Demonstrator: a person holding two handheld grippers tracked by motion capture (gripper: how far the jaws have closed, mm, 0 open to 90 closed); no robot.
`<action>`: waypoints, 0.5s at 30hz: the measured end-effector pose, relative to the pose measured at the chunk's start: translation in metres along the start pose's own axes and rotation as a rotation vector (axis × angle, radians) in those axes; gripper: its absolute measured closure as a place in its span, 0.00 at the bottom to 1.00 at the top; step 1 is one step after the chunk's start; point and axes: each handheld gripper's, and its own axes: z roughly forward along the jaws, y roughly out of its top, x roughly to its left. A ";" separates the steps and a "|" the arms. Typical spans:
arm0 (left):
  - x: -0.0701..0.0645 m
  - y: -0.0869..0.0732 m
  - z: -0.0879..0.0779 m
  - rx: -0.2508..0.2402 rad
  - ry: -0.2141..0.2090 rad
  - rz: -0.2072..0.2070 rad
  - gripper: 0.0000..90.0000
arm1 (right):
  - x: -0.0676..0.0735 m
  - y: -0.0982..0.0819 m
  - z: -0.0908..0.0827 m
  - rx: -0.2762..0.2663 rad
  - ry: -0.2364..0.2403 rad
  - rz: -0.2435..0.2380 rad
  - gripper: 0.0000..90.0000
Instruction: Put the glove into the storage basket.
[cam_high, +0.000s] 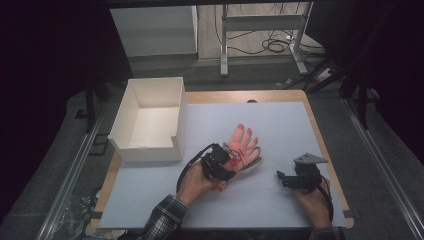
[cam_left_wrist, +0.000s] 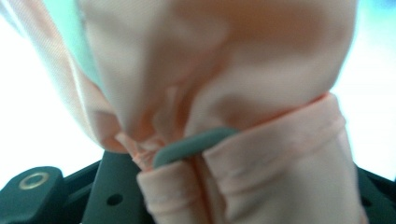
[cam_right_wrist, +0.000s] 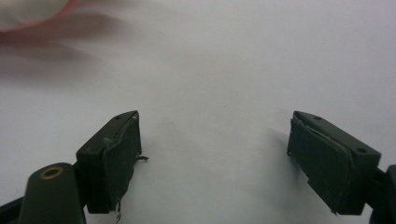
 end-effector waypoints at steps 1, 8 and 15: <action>0.002 0.001 -0.003 0.000 -0.003 -0.003 0.59 | 0.000 0.000 0.000 0.000 0.000 0.000 0.20; 0.009 0.004 -0.016 -0.008 0.012 -0.036 0.59 | 0.000 0.000 0.000 0.000 0.000 0.001 0.20; 0.019 0.011 -0.031 -0.005 0.036 -0.061 0.59 | 0.000 0.000 0.000 -0.001 0.000 -0.002 0.20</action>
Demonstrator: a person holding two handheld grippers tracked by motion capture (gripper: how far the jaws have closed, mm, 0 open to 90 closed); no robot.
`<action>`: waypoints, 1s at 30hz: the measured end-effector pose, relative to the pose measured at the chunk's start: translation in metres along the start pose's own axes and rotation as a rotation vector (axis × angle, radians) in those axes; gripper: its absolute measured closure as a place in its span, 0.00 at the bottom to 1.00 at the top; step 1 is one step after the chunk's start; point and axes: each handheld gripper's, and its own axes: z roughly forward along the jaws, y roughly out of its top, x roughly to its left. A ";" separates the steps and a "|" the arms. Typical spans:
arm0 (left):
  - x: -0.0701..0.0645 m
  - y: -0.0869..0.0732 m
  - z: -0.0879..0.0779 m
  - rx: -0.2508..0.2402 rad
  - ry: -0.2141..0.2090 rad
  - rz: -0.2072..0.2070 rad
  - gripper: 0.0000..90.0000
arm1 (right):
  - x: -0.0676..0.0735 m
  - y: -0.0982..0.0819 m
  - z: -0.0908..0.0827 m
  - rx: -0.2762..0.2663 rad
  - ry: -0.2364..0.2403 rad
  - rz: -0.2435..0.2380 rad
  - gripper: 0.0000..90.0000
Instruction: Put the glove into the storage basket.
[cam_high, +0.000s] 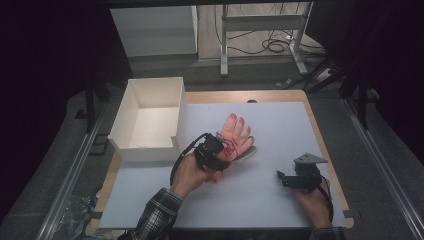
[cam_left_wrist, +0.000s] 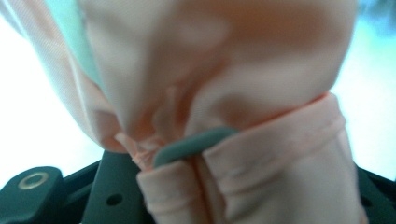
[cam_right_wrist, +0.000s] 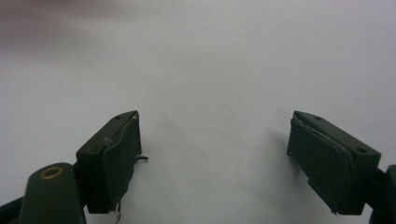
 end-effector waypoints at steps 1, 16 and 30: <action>0.001 0.001 -0.002 0.000 0.002 -0.002 0.59 | 0.000 0.000 0.000 0.000 0.000 0.000 0.20; 0.031 0.026 -0.046 -0.019 0.059 -0.054 0.59 | 0.000 0.000 0.000 -0.001 0.002 0.003 0.20; 0.064 0.044 -0.097 -0.062 0.168 -0.121 0.58 | 0.000 0.000 0.000 -0.002 0.002 0.003 0.20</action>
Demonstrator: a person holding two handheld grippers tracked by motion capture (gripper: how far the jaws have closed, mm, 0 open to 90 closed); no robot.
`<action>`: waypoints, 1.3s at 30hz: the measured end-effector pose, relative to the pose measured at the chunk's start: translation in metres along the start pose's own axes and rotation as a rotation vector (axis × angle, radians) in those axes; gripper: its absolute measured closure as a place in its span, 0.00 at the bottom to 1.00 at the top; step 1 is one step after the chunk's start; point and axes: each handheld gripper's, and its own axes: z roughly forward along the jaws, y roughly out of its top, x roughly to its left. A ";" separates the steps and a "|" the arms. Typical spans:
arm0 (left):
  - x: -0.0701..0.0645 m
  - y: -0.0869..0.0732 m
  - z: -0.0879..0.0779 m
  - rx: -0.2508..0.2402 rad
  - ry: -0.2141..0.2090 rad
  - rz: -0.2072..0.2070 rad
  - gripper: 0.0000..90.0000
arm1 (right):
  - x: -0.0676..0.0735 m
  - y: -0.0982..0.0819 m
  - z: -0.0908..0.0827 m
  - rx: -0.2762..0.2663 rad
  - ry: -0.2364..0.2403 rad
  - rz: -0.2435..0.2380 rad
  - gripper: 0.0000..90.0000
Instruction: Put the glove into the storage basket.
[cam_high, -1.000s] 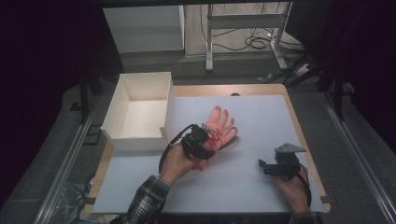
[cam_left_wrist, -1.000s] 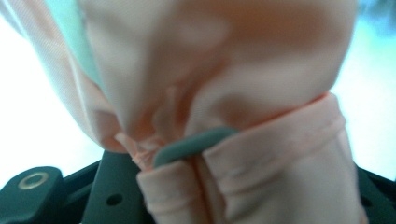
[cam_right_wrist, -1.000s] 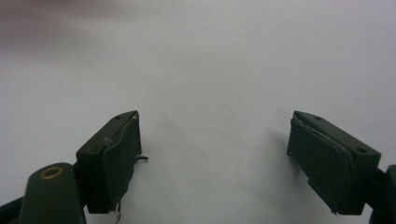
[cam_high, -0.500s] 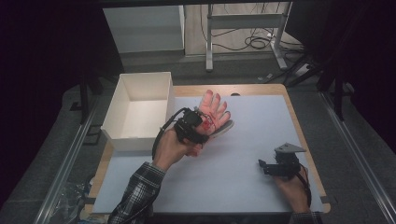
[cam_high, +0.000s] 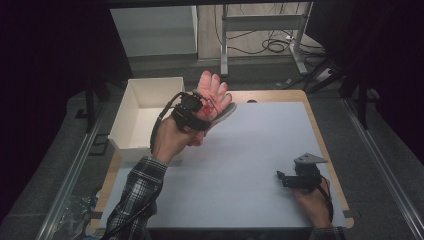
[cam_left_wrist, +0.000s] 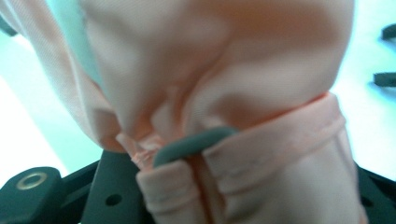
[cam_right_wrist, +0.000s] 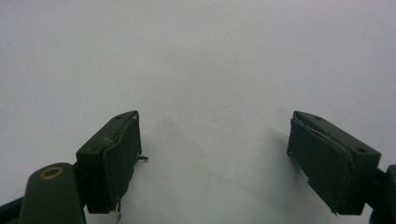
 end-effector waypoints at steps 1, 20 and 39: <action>0.003 0.000 -0.002 -0.006 0.004 -0.012 0.58 | 0.000 0.000 0.000 0.000 0.000 0.000 0.20; 0.072 -0.015 -0.035 -0.031 0.141 -0.191 0.58 | 0.000 0.000 0.000 -0.001 0.000 -0.001 0.20; 0.123 -0.052 -0.008 -0.026 0.236 -0.354 0.57 | 0.000 0.000 0.000 0.000 -0.001 0.000 0.20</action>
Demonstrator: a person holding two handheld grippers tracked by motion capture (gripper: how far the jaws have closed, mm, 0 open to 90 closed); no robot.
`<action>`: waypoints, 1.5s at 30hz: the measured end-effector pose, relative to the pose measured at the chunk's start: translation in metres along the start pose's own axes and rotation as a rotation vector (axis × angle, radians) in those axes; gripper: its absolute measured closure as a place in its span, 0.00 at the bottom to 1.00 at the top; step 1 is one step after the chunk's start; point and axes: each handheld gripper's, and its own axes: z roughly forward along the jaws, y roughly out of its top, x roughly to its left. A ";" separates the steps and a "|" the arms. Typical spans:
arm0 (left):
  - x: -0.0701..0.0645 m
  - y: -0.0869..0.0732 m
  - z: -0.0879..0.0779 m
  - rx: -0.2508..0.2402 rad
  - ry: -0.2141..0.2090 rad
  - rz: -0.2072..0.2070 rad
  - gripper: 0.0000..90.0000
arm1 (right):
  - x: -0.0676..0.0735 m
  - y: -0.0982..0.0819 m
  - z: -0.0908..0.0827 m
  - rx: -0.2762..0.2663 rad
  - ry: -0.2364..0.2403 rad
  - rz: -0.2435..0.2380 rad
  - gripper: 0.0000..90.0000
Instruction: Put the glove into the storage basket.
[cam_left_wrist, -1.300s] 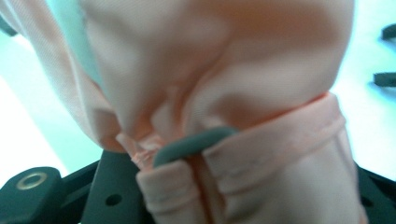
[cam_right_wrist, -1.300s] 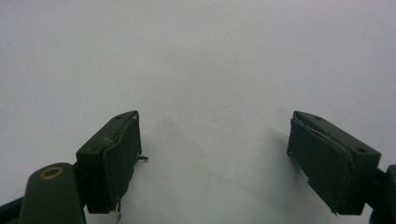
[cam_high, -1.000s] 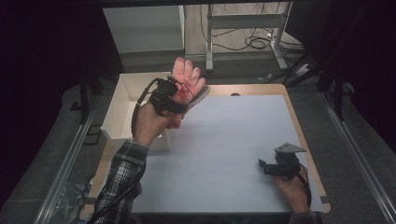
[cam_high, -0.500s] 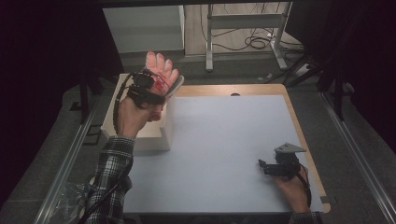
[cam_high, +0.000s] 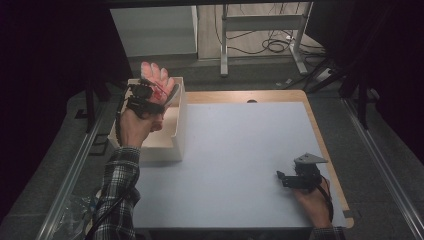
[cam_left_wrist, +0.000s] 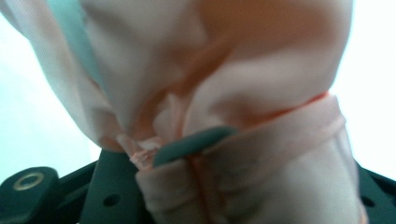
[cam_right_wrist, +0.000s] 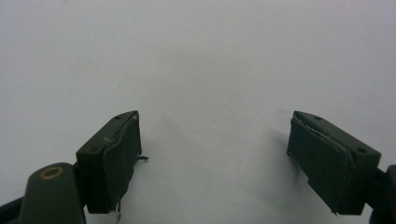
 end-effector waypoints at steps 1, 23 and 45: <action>0.002 -0.002 0.007 0.004 0.010 -0.007 0.57 | 0.000 0.000 0.000 0.000 0.000 0.000 0.20; 0.006 -0.014 0.086 0.075 0.023 -0.019 0.54 | 0.000 0.000 0.000 0.000 0.001 -0.001 0.20; 0.005 -0.017 0.114 0.192 0.006 -0.017 0.19 | 0.000 0.000 0.000 -0.001 0.000 -0.001 0.20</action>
